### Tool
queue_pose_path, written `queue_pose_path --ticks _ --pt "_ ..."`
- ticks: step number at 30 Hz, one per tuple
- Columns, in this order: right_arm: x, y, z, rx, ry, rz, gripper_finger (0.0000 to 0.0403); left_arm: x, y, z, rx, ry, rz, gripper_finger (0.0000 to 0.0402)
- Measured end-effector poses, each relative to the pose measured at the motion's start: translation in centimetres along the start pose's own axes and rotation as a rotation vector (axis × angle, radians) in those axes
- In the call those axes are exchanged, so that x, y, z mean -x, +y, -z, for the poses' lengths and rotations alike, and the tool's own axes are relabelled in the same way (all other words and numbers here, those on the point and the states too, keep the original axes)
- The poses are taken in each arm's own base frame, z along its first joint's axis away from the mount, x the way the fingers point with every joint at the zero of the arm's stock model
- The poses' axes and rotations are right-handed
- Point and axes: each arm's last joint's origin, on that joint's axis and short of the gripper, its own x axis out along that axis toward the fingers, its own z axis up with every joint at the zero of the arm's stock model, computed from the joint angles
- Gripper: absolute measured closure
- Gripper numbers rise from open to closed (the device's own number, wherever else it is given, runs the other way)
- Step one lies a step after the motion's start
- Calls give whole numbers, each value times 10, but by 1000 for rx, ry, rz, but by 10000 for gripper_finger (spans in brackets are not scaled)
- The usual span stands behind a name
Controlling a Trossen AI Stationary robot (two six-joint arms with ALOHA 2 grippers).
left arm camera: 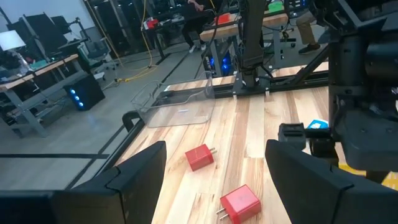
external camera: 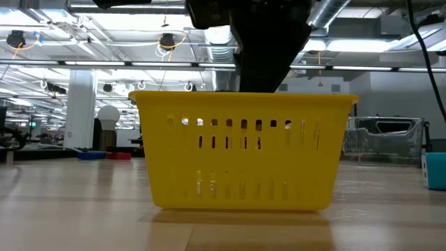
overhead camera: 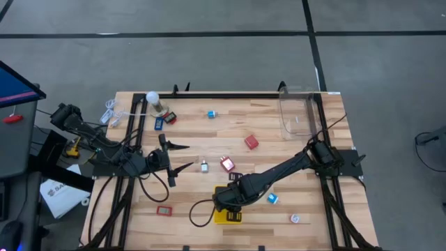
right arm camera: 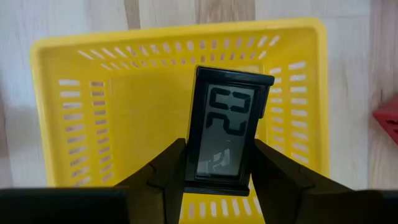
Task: Pick & Place Office items
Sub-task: Put the right black digital timer into the yellow bin
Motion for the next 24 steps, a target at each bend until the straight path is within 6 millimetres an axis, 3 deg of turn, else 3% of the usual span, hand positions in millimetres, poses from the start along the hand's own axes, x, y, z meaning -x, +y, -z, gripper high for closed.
queue_pose_path --ticks 17,24 --pt "-4 -4 -1 -4 -5 -22 253 0 0 0 0 3 0 131" --pt "-7 -6 1 -6 7 -12 220 0 0 1 -1 4 0 131"
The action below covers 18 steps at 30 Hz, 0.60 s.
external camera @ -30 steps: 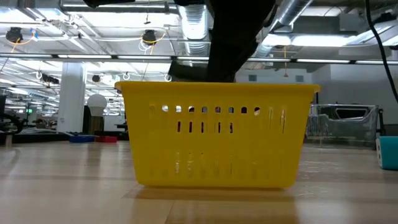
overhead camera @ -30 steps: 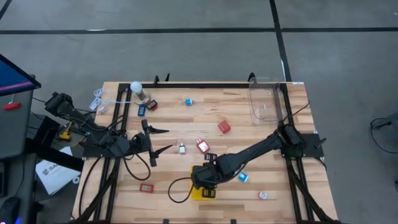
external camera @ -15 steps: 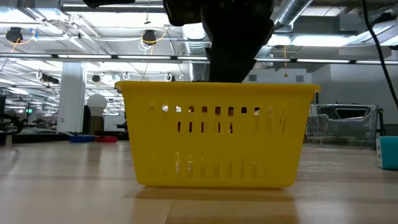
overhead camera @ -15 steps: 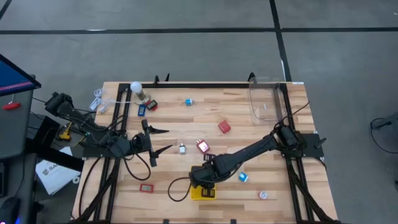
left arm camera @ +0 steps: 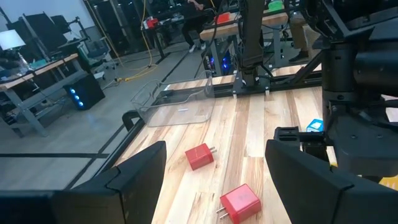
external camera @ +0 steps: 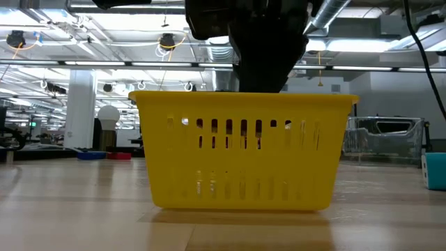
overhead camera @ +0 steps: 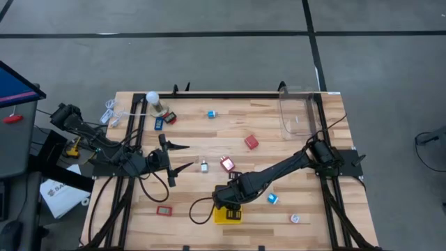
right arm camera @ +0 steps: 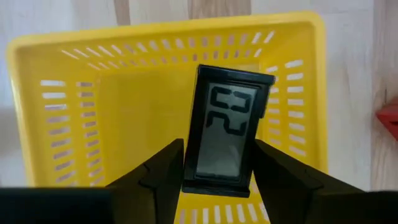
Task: Pick & Place Office items
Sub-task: Put the right black digital timer into the yellow bin, then put the bottom red digital timer into the yellow bin
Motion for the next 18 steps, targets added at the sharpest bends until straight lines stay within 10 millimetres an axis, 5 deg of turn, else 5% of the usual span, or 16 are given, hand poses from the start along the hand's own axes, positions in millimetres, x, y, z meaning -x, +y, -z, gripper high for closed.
queue_pose_path --ticks 10,18 --pt "1 -1 -1 -1 -12 16 200 0 0 2 -15 11 8 131" --pt "39 2 -1 21 -128 56 200 4 -4 9 -40 69 156 131"
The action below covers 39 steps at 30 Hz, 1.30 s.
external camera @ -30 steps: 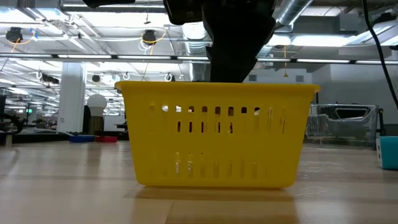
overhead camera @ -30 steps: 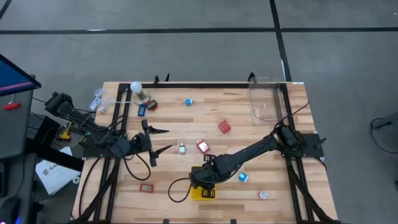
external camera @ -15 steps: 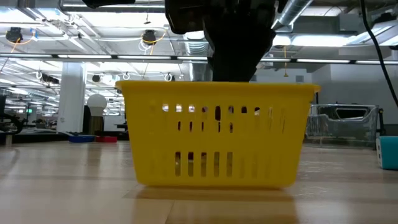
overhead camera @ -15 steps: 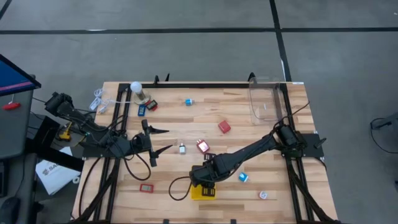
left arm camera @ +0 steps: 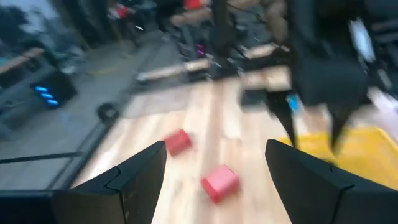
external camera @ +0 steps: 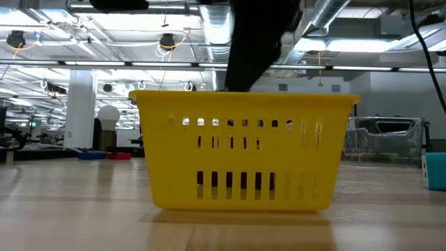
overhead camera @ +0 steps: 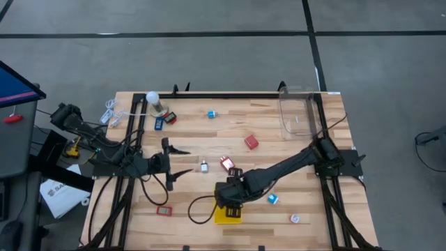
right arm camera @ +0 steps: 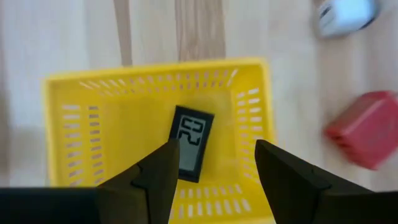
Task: Pick & Place Office items
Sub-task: Put the bottom red digital timer into the yellow bin
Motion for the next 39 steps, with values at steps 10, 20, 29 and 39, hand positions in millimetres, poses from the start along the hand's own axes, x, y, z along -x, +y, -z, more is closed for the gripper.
queue_pose_path --ticks 10,20,29,39 --pt "94 16 12 -26 -248 37 200 10 -18 9 195 140 471 130" --pt "151 32 39 -58 -410 98 200 17 -52 30 308 547 501 131" --pt "173 30 52 -87 -461 160 200 19 -72 -10 162 926 271 130" --pt "178 46 66 -62 -483 170 200 14 -111 7 182 1076 254 98"
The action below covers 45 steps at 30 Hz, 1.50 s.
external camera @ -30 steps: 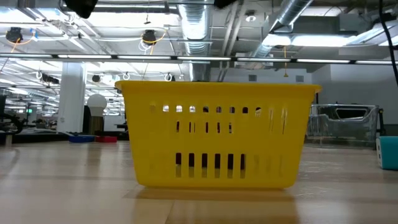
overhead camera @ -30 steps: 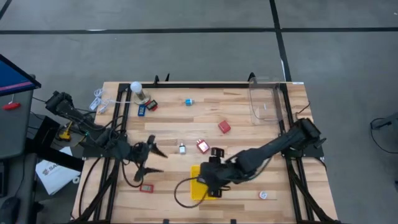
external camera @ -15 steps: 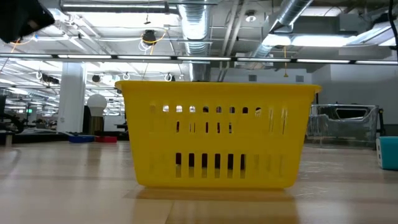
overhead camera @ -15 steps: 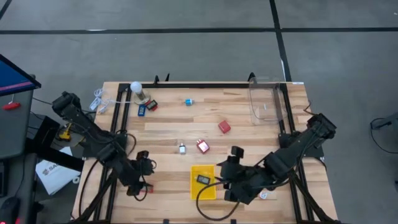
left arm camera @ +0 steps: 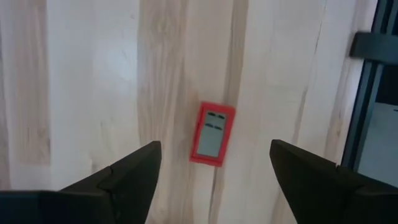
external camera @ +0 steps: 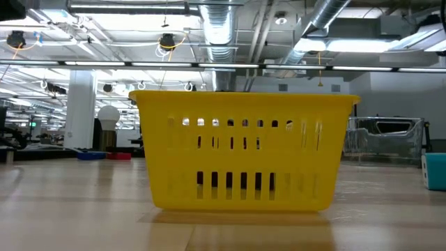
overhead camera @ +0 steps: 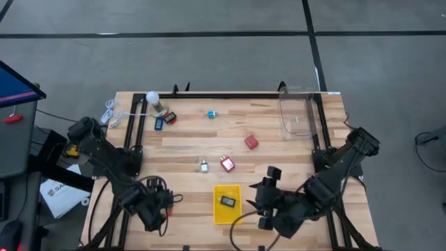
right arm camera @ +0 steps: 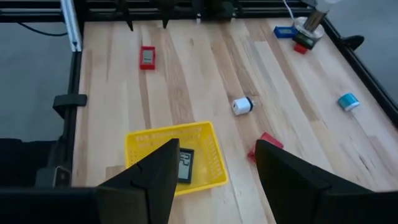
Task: Pick & Place Office items
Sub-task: Put the bottom red digital timer into the yellow bin
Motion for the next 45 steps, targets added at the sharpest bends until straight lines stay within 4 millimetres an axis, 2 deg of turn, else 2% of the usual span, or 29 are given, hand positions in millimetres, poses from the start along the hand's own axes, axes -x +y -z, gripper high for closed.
queue_pose_path --ticks 5,10,18,23,34,40,45 --pt "8 6 6 -13 -5 -10 200 -11 -3 13 41 -12 26 69" --pt "15 10 10 -12 -35 17 200 -21 6 24 68 -26 58 44" --pt "18 10 15 -23 -32 44 200 -51 19 38 71 -19 67 37" --pt "18 10 15 -29 -31 43 200 -58 20 40 77 -35 91 51" --pt "22 12 17 -31 -46 46 200 -70 15 39 54 -65 124 116" --pt "25 14 19 -31 -58 47 200 -89 12 41 25 -21 68 123" --pt "25 15 19 -39 -57 47 200 -96 9 41 16 -9 60 124"
